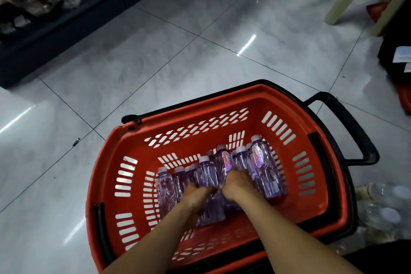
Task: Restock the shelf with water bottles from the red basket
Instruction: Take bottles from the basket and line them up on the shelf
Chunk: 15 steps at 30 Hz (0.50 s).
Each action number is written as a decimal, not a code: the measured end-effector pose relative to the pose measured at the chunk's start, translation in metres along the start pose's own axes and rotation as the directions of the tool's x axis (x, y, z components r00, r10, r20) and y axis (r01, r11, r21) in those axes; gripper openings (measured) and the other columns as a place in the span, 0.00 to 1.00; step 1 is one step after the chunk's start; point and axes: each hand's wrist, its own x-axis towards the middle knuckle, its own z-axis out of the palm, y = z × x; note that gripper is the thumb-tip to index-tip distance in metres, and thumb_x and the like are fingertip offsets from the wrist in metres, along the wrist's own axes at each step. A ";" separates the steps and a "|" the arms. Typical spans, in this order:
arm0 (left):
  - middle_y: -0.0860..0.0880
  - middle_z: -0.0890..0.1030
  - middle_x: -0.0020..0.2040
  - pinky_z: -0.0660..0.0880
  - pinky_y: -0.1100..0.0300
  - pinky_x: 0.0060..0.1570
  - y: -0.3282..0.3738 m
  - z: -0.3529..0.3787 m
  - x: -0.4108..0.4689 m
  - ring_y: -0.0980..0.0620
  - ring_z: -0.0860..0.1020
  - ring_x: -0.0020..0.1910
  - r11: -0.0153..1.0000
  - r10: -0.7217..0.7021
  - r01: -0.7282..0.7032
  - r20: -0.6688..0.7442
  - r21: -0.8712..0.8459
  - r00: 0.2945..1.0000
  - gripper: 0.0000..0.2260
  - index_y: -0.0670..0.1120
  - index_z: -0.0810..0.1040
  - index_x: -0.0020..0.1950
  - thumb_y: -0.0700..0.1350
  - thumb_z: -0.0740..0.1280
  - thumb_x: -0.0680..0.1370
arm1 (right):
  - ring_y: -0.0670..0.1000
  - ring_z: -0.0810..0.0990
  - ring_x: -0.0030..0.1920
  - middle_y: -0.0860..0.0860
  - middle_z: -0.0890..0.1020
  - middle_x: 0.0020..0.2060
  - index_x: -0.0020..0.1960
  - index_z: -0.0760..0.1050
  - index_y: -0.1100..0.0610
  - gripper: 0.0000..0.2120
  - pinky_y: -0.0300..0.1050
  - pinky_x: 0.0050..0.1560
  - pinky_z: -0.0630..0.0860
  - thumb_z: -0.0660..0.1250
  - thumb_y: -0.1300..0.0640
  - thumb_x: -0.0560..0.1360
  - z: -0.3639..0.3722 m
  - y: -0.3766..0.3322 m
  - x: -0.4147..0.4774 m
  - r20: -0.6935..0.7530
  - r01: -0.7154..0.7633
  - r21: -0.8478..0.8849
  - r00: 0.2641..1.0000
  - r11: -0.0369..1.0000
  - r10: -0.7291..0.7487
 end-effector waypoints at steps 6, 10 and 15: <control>0.44 0.80 0.47 0.74 0.56 0.36 0.005 0.004 0.005 0.48 0.77 0.41 0.999 0.012 -0.013 -0.014 -0.045 1.000 0.22 0.40 0.73 0.59 0.47 0.75 0.70 | 0.52 0.80 0.51 0.57 0.77 0.61 0.75 0.59 0.62 0.26 0.36 0.41 0.74 0.63 0.63 0.79 0.002 0.006 0.004 0.046 -0.009 0.089 0.999 0.996 0.005; 0.44 0.82 0.42 0.73 0.57 0.37 0.000 0.004 0.005 0.46 0.78 0.40 0.989 -0.016 0.019 0.021 -0.149 1.000 0.20 0.37 0.76 0.58 0.48 0.74 0.72 | 0.55 0.78 0.58 0.59 0.70 0.69 0.78 0.51 0.60 0.32 0.42 0.45 0.75 0.63 0.59 0.80 -0.002 0.013 0.015 0.203 -0.009 0.270 0.978 0.963 -0.048; 0.45 0.80 0.37 0.72 0.53 0.42 -0.006 -0.023 -0.003 0.47 0.75 0.38 0.941 -0.046 0.109 0.199 -0.319 0.979 0.09 0.39 0.80 0.54 0.42 0.64 0.79 | 0.52 0.75 0.56 0.56 0.74 0.62 0.71 0.62 0.58 0.31 0.43 0.50 0.74 0.72 0.63 0.73 -0.004 0.010 0.012 0.361 -0.103 0.552 0.924 0.828 -0.125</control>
